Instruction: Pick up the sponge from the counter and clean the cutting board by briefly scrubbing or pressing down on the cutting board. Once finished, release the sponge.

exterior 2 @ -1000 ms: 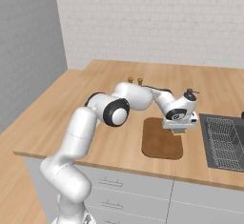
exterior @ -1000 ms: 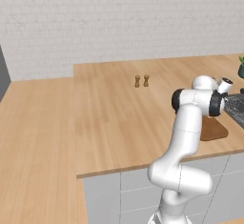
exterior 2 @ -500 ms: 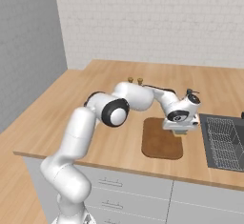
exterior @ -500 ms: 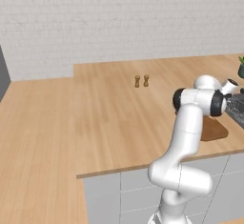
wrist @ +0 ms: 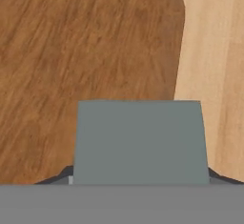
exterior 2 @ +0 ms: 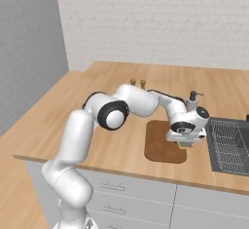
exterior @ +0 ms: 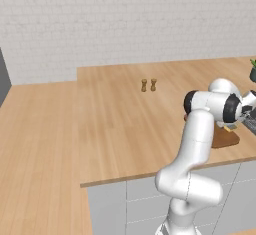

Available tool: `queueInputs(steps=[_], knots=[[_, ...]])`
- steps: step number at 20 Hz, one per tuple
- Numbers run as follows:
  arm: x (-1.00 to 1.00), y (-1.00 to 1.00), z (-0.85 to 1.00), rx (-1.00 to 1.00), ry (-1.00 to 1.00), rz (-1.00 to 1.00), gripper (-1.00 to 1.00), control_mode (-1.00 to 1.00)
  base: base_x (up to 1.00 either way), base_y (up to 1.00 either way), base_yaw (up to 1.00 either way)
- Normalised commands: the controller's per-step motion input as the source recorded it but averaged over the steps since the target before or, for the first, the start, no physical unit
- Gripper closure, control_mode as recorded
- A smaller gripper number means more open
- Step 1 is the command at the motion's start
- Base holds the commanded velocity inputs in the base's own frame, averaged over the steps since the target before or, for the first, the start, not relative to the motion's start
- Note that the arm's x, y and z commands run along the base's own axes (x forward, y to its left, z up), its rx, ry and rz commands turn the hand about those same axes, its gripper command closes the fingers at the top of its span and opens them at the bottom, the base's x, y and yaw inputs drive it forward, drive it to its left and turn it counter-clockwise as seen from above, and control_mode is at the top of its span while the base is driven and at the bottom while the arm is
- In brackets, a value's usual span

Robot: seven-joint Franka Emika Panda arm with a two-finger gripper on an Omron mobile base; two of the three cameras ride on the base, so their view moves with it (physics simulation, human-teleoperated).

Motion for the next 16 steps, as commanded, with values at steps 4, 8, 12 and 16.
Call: queueInputs(steps=[4,8,12,16], knots=[[-0.96,0.73,-1.00,-0.09,0.00,0.00,1.00,-1.00,0.00,0.00,0.00],[-1.00,0.46,-0.64,-0.03,0.00,0.00,1.00,-1.00,0.00,0.00,0.00],[-0.98,0.03,-0.15,0.00,0.00,0.00,1.00,-1.00,0.00,0.00,0.00],[-0.62,0.05,-0.95,0.00,0.02,0.00,1.00,-1.00,0.00,0.00,0.00]])
